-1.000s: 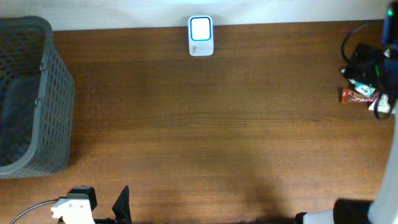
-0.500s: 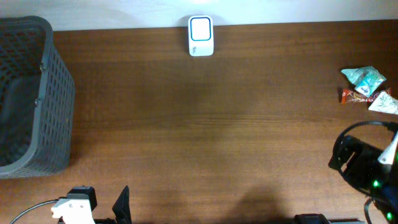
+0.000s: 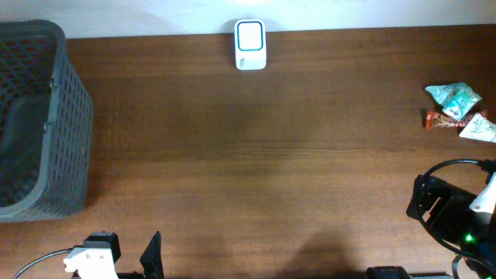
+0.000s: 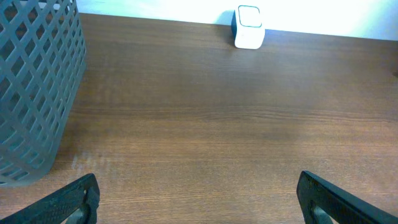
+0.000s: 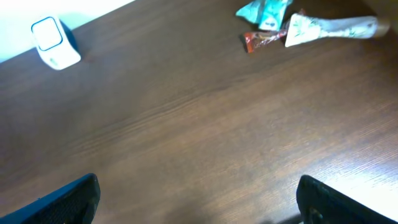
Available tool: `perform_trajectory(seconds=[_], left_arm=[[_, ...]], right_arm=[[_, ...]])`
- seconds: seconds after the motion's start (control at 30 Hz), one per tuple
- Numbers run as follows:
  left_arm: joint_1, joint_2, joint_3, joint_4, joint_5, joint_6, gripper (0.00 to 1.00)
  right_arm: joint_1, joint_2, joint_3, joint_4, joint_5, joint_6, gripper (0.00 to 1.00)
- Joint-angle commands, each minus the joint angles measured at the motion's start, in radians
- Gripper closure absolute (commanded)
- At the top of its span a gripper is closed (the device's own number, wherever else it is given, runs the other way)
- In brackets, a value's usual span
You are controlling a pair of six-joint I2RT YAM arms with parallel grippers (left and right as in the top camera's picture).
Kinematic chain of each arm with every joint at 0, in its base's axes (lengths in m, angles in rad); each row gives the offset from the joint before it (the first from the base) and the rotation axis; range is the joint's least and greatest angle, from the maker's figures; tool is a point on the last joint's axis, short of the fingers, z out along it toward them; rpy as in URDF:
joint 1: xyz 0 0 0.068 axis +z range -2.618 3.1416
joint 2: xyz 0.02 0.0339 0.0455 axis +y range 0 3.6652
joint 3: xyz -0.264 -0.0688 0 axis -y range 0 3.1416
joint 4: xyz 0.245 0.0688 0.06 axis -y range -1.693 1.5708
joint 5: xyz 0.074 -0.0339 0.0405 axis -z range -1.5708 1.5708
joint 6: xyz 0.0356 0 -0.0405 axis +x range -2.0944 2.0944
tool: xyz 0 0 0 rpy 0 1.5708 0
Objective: Scan the item barcode
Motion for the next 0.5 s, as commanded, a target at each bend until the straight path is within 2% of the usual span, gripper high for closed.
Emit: perform_trajectory(seconds=[0.0, 0.3, 0.47], left_arm=[[0.002, -0.005, -0.002, 0.002, -0.007, -0.003, 0.01], [0.002, -0.005, -0.002, 0.002, -0.007, -0.003, 0.01], [0.002, -0.005, -0.002, 0.002, -0.007, -0.003, 0.01]], right_arm=[[0.011, -0.001, -0.012, -0.031, -0.053, 0.008, 0.01], [0.011, -0.051, -0.165, -0.002, -0.033, -0.032, 0.02], [0.013, -0.184, -0.375, 0.187, -0.037, -0.112, 0.02]])
